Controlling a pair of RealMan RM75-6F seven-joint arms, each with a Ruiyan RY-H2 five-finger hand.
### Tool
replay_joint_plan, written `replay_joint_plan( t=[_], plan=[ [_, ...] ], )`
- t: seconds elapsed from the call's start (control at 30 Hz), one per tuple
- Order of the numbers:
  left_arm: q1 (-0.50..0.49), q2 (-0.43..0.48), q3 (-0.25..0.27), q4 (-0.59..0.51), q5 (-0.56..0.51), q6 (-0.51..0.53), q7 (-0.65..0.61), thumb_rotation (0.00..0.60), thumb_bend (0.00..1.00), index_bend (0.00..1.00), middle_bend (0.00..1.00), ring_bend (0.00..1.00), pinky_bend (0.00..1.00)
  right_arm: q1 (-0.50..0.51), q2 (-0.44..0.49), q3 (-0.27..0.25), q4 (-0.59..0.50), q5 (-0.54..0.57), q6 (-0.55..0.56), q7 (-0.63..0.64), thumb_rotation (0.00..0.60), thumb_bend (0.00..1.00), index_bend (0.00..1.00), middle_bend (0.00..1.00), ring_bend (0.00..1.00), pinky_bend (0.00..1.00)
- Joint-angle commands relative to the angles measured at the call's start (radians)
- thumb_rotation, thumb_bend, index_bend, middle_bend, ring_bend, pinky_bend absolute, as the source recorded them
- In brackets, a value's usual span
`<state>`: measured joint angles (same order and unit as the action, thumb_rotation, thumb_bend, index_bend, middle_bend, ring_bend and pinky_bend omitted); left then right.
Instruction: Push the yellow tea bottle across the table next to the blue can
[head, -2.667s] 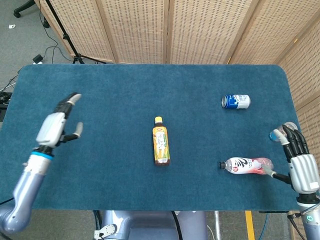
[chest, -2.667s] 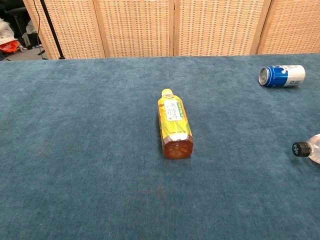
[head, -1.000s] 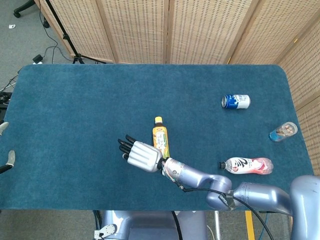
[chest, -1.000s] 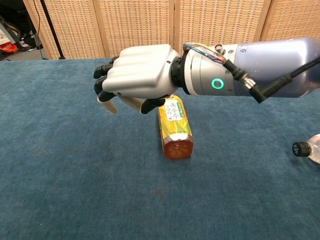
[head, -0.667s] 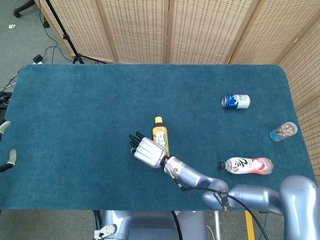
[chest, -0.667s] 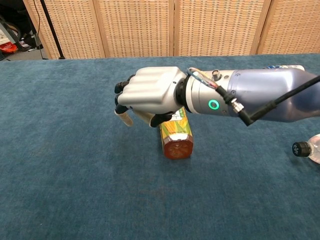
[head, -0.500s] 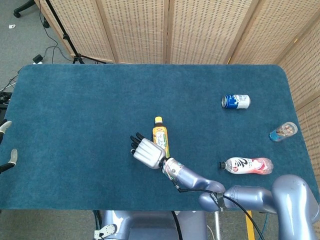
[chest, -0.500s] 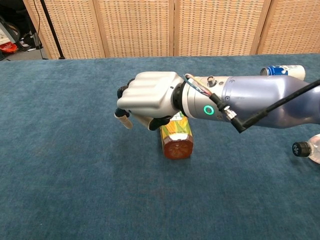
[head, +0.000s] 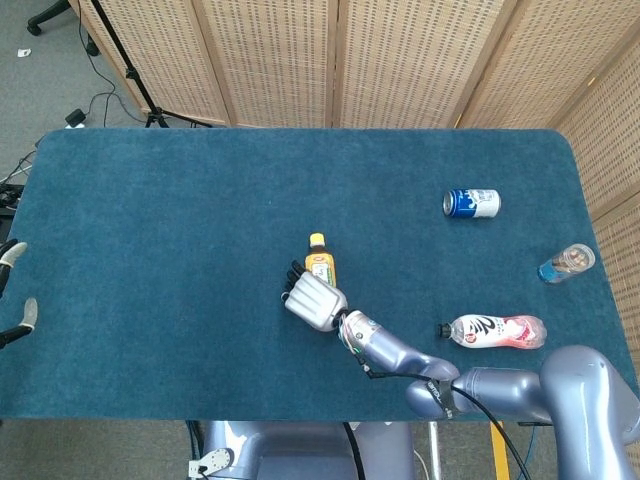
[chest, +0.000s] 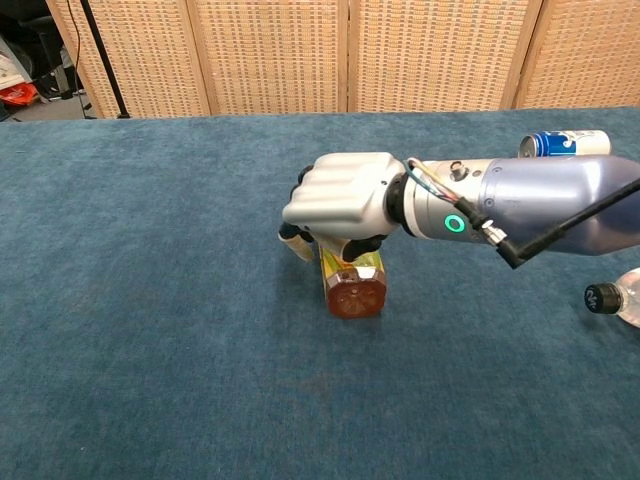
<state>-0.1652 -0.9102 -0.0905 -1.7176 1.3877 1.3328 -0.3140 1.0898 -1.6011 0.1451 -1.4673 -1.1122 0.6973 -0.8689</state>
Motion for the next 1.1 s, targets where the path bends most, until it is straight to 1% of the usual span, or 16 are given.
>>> replay_joint_plan(
  t=[0.03, 0.1, 0.23, 0.4, 0.53, 0.77, 1.03, 1.1],
  plan=[
    [0.001, 0.001, 0.001, -0.001, 0.003, 0.001, -0.002, 0.6, 0.57, 0.0, 0.0, 0.0, 0.0, -0.001, 0.019, -0.022, -0.005, 0.007, 0.0, -0.002, 0.6, 1.0, 0.42, 0.37, 0.24, 0.19],
    [0.002, 0.001, 0.002, 0.0, 0.006, 0.003, -0.002, 0.6, 0.57, 0.0, 0.0, 0.0, 0.0, 0.0, 0.035, -0.04, -0.011, 0.009, 0.0, -0.011, 0.6, 1.0, 0.46, 0.39, 0.26, 0.2],
    [0.002, 0.001, 0.004, -0.002, 0.012, 0.003, -0.001, 0.6, 0.57, 0.0, 0.0, 0.0, 0.0, 0.0, 0.069, -0.075, -0.026, -0.002, 0.004, -0.026, 0.6, 1.0, 0.51, 0.42, 0.27, 0.2],
    [0.0, 0.0, 0.006, -0.005, 0.017, 0.001, 0.005, 0.6, 0.57, 0.0, 0.0, 0.0, 0.0, -0.004, 0.114, -0.113, -0.032, -0.04, 0.019, -0.038, 0.6, 1.0, 0.52, 0.42, 0.26, 0.2],
    [-0.001, -0.001, 0.009, -0.009, 0.022, -0.001, 0.014, 0.6, 0.57, 0.0, 0.0, 0.0, 0.0, -0.013, 0.165, -0.154, -0.007, -0.091, 0.033, -0.054, 0.6, 1.0, 0.53, 0.42, 0.26, 0.2],
    [-0.005, -0.001, 0.012, -0.018, 0.024, -0.009, 0.028, 0.6, 0.57, 0.0, 0.0, 0.0, 0.0, -0.025, 0.235, -0.207, 0.038, -0.175, 0.043, -0.067, 0.6, 1.0, 0.55, 0.42, 0.26, 0.2],
    [-0.008, -0.001, 0.014, -0.028, 0.027, -0.01, 0.042, 0.6, 0.57, 0.0, 0.0, 0.0, 0.0, -0.049, 0.27, -0.241, 0.056, -0.242, 0.046, -0.017, 0.6, 1.0, 0.55, 0.42, 0.26, 0.2],
    [-0.008, -0.001, 0.016, -0.031, 0.03, -0.011, 0.045, 0.6, 0.57, 0.0, 0.0, 0.0, 0.0, -0.056, 0.27, -0.243, 0.072, -0.28, 0.071, -0.007, 0.6, 1.0, 0.55, 0.42, 0.26, 0.2]
  ],
)
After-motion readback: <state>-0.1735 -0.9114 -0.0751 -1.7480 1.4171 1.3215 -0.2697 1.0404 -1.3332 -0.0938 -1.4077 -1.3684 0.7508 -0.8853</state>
